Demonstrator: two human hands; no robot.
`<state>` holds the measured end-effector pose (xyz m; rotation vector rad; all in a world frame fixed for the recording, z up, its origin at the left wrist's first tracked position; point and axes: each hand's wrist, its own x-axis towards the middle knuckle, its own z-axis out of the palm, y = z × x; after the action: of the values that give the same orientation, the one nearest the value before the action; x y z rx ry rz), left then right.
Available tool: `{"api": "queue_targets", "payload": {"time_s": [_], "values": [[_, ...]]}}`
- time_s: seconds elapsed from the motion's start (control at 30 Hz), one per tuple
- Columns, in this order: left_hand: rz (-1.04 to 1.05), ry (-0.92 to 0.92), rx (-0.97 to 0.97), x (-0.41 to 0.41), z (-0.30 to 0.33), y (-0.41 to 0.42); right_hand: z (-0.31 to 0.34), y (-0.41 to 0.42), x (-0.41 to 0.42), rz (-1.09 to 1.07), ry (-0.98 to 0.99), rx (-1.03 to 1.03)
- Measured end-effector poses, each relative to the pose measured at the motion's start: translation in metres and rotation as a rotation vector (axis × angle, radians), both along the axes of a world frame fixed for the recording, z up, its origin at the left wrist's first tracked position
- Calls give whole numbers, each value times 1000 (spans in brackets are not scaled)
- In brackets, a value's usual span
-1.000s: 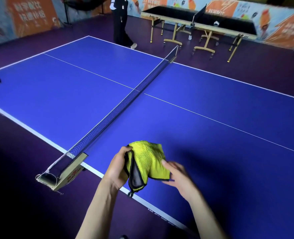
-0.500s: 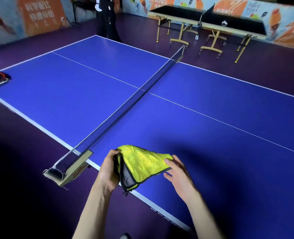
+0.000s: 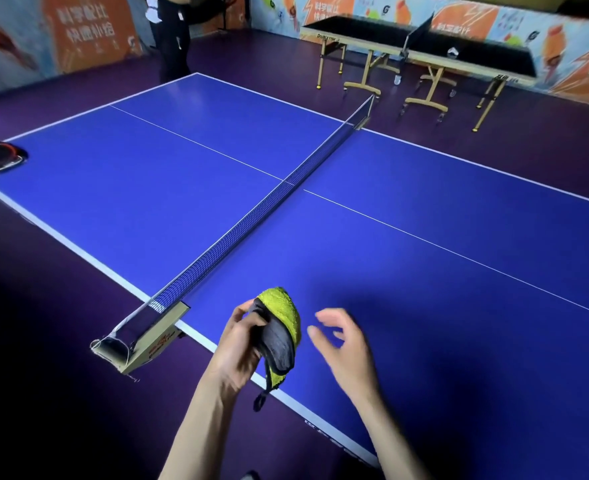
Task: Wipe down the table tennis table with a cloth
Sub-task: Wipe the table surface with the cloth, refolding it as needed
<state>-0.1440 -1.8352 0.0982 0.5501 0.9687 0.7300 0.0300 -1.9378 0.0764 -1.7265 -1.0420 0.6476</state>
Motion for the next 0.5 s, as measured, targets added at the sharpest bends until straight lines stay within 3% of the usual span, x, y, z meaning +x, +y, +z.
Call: {"api": "queue_targets", "payload": {"time_s": [0.1,0.3,0.4,0.5], "values": [[-17,26,37,5,7,-1,9,9,-22,171,-146,1],[-89,111,123,11,19,-4,5,20,-18,70,-130,5],[-135,227,261,6,23,-3,10,20,-5,36,3,-39],[-202,414,522,-4,26,6,15,16,14,-57,141,-15]]}}
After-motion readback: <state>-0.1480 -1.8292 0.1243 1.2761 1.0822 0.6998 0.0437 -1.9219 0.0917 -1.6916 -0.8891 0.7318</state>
